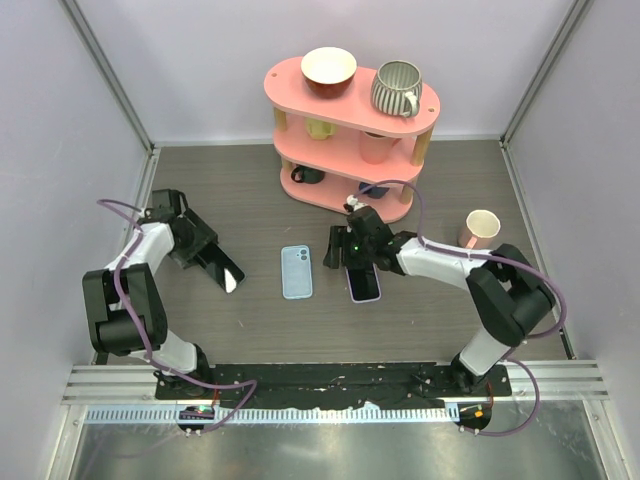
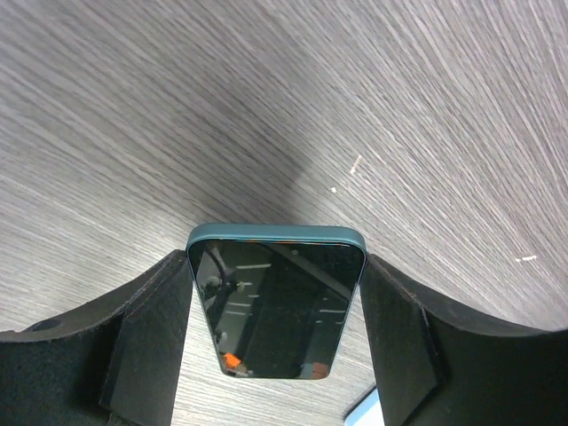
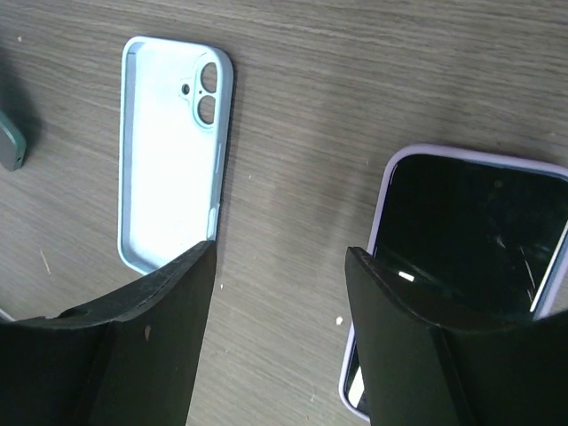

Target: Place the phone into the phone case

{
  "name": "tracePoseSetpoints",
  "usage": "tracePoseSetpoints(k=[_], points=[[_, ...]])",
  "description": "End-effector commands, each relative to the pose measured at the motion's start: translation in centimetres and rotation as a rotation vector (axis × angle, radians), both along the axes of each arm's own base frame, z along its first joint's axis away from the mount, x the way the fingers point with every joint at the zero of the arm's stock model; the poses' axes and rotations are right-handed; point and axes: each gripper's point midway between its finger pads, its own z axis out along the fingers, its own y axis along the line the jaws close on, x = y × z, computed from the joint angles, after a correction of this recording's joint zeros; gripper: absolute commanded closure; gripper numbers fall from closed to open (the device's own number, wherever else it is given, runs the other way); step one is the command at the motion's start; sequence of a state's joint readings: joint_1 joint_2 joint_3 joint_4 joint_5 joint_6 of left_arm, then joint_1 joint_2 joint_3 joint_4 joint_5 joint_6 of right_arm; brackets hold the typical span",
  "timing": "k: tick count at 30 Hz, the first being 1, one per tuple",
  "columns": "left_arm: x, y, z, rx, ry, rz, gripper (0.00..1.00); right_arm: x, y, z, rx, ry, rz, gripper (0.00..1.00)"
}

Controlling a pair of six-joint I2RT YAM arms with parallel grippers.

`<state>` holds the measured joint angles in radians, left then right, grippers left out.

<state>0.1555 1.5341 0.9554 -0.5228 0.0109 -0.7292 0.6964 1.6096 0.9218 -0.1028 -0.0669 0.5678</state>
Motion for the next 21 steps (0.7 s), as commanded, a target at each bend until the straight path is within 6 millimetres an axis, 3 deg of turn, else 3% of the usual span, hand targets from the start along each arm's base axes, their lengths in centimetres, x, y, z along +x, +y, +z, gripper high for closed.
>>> tracePoseSetpoints(k=[1, 8, 14, 17, 21], points=[[2.5, -1.6, 2.8, -0.047, -0.13, -0.139, 0.89, 2.7, 2.2, 1.7, 0.062, -0.055, -0.025, 0.35], [3.5, -4.0, 4.6, -0.078, -0.171, -0.274, 0.99, 3.1, 3.9, -0.3, 0.048, -0.018, 0.028, 0.4], [3.9, -6.7, 5.3, -0.109, -0.151, -0.398, 1.0, 2.1, 5.5, -1.2, 0.056, 0.0, 0.076, 0.43], [4.0, -7.8, 4.9, -0.118, -0.135, -0.446, 1.0, 1.7, 5.3, -1.9, 0.042, 0.013, 0.081, 0.43], [4.2, -9.0, 4.8, -0.131, -0.131, -0.501, 1.0, 1.7, 4.9, -1.1, 0.034, -0.014, 0.085, 0.43]])
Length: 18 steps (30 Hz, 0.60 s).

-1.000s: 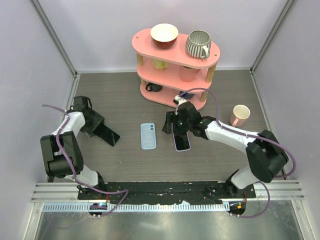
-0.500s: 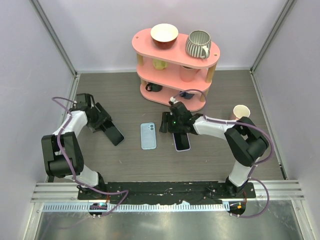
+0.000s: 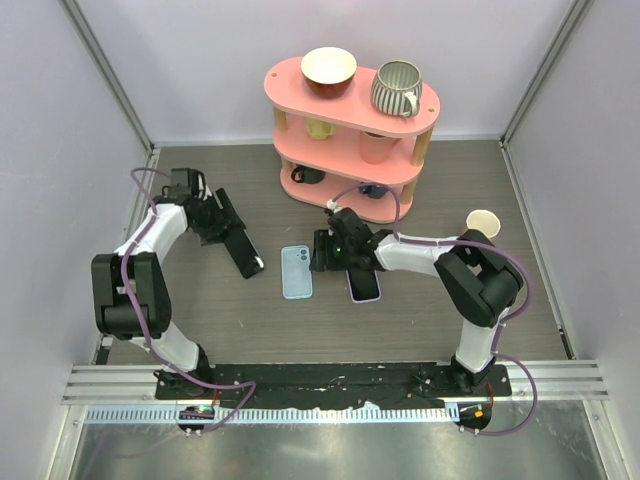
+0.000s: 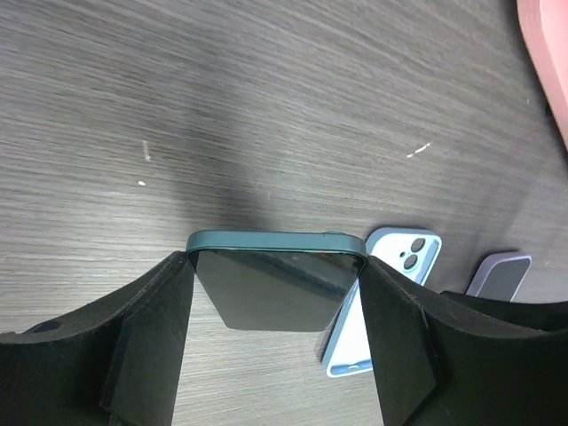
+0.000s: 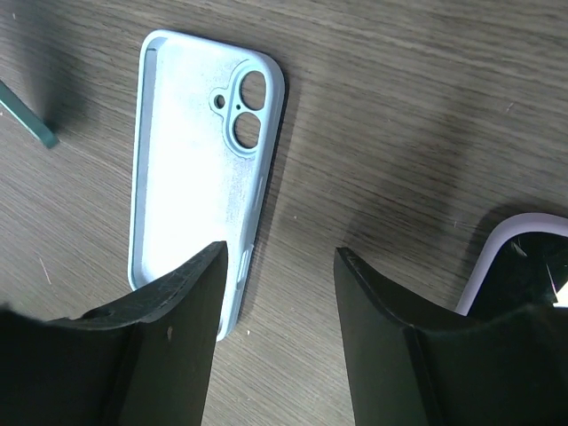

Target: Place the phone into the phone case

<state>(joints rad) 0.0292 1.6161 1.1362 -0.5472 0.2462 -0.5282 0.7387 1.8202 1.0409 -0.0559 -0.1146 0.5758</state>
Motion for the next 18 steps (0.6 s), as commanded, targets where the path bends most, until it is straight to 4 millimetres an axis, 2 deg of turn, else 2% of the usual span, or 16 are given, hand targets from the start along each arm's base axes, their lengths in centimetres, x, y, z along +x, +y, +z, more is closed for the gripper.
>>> tracePoseSetpoints(k=[1, 3, 6, 7, 13, 18], points=[[0.3, -2.7, 1.1, -0.028, -0.024, -0.122, 1.0, 1.0, 0.6, 2.4, 0.035, -0.08, 0.016, 0.43], [0.4, -3.1, 1.2, -0.031, -0.025, -0.138, 1.0, 0.8, 0.8, 3.0, 0.048, -0.092, 0.034, 0.43], [0.4, -4.0, 1.3, -0.047, -0.034, -0.178, 1.0, -0.1, 2.4, 4.6, 0.142, -0.129, 0.153, 0.42], [0.5, -4.5, 1.4, -0.048, -0.041, -0.194, 1.0, -0.2, 3.3, 5.8, 0.192, -0.157, 0.196, 0.42], [0.1, -5.5, 1.3, -0.087, -0.057, -0.229, 1.0, 0.6, 6.0, 9.2, 0.345, -0.213, 0.236, 0.39], [-0.2, -5.8, 1.3, -0.1, -0.063, -0.251, 1.0, 1.0, 8.4, 8.7, 0.407, -0.183, 0.268, 0.4]])
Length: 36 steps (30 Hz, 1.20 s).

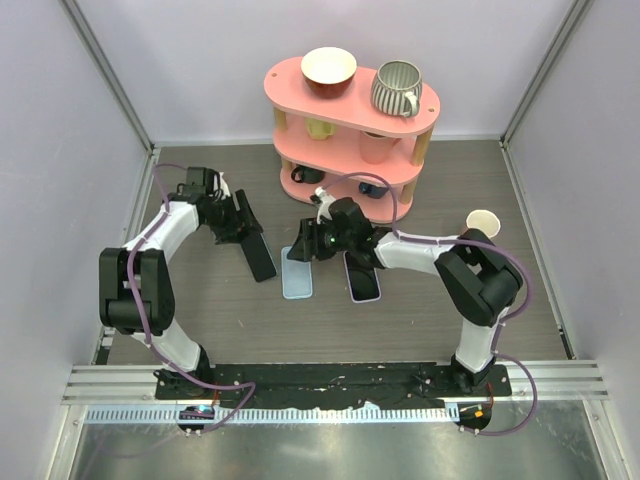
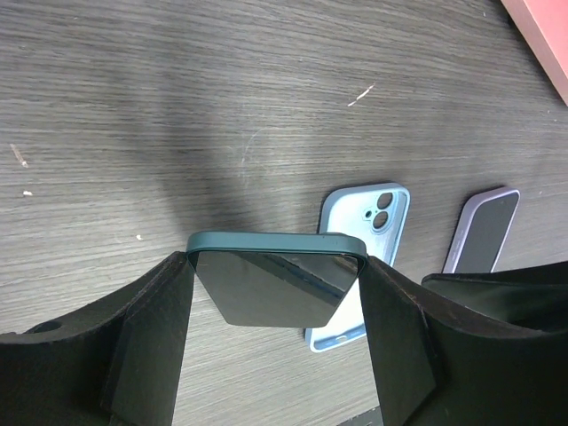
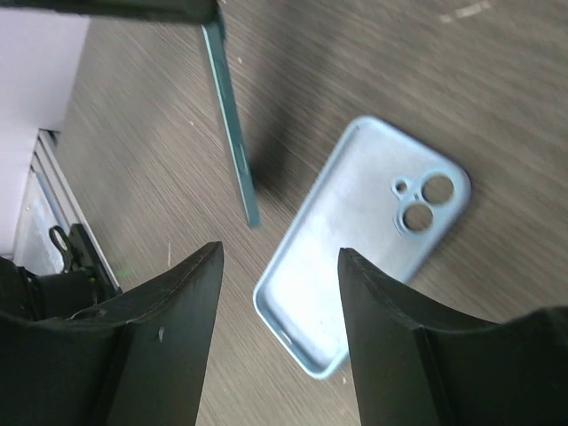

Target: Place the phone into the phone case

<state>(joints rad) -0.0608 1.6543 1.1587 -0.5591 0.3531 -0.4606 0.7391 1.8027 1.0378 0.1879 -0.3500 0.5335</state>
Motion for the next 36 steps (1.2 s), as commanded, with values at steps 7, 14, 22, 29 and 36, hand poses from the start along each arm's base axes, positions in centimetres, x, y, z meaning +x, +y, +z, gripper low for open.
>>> tracePoseSetpoints(k=[7, 14, 22, 29, 36], points=[[0.5, -1.6, 1.5, -0.075, -0.078, -0.071, 1.0, 0.6, 6.2, 3.3, 0.15, -0.087, 0.142, 0.42], [0.3, -1.9, 1.4, -0.089, -0.077, -0.087, 1.0, 1.4, 7.9, 1.3, 0.106, -0.078, 0.153, 0.43], [0.1, -2.3, 1.7, -0.107, -0.084, -0.108, 1.0, 1.4, 8.7, 0.8, 0.104, -0.07, 0.154, 0.75], [0.1, -3.2, 3.9, -0.166, -0.118, -0.117, 0.87, 0.7, 8.5, 4.3, 0.194, -0.087, 0.151, 0.99], [0.8, -3.4, 11.5, -0.209, -0.315, -0.086, 0.0, -1.8, 6.2, 6.3, 0.226, -0.04, 0.123, 0.99]])
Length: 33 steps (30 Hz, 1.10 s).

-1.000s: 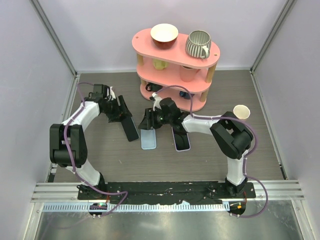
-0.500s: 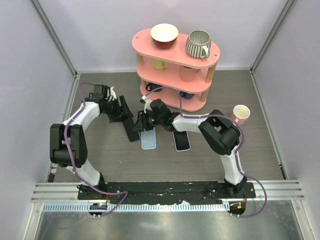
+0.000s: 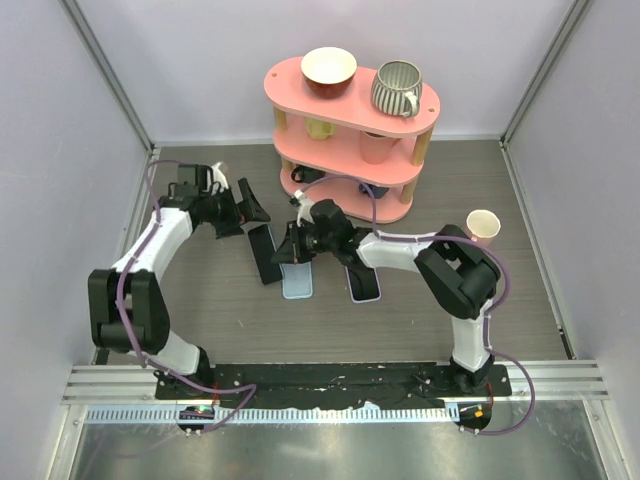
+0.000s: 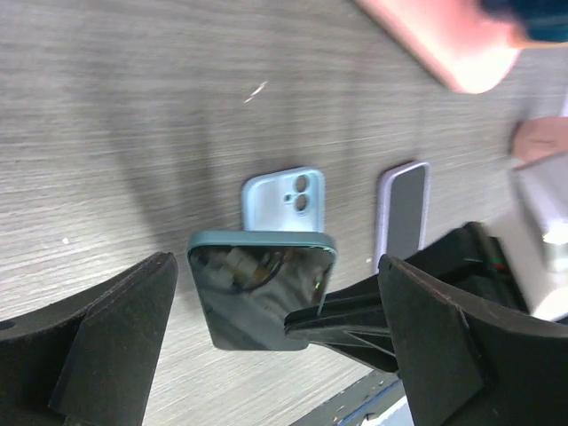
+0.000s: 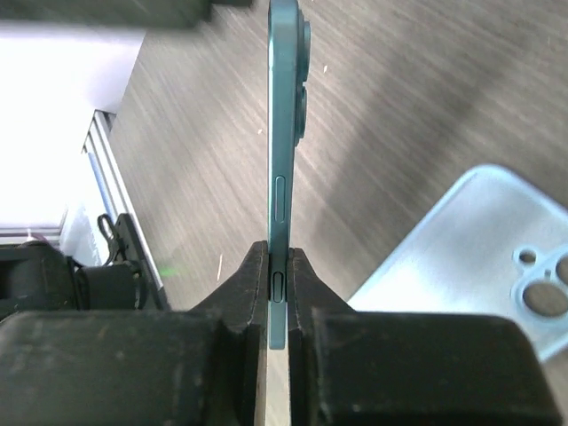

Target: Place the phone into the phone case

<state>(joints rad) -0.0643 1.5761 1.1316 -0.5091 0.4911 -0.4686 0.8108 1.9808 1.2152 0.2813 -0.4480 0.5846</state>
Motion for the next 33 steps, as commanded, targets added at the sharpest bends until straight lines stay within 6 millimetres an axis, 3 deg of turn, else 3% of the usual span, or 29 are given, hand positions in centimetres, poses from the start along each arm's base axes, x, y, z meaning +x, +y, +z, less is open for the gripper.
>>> tracePoseSetpoints(k=[1, 5, 8, 14, 21, 24, 29, 33], points=[[1.2, -1.2, 9.4, -0.095, -0.256, -0.001, 0.0, -1.5, -1.0, 5.7, 0.115, -0.043, -0.021, 0.99], [1.1, -1.6, 10.9, -0.13, -0.278, -0.008, 0.0, -2.8, -3.0, 5.3, 0.088, -0.039, -0.035, 0.99], [0.9, -1.9, 10.7, -0.147, -0.276, -0.017, 0.0, -3.1, -4.7, 5.3, 0.076, -0.049, -0.065, 0.99], [1.0, -0.9, 8.0, -0.094, -0.235, 0.028, 0.02, -2.5, -6.6, 3.6, 0.009, -0.005, -0.143, 0.99], [1.3, -0.9, 3.9, -0.122, -0.142, 0.111, 0.12, -0.6, -7.3, 1.3, -0.06, 0.07, -0.225, 0.99], [1.3, -1.1, 2.5, -0.122, -0.12, 0.124, 0.16, -0.7, -7.1, 0.5, -0.066, 0.115, -0.226, 0.99], [1.2, -2.3, 0.3, -0.137, -0.072, 0.128, 0.25, -1.1, -6.8, -1.0, -0.063, 0.195, -0.245, 0.99], [0.1, -4.4, -1.7, -0.132, -0.019, 0.099, 0.3, -1.2, -6.3, -1.7, -0.058, 0.243, -0.24, 0.99]])
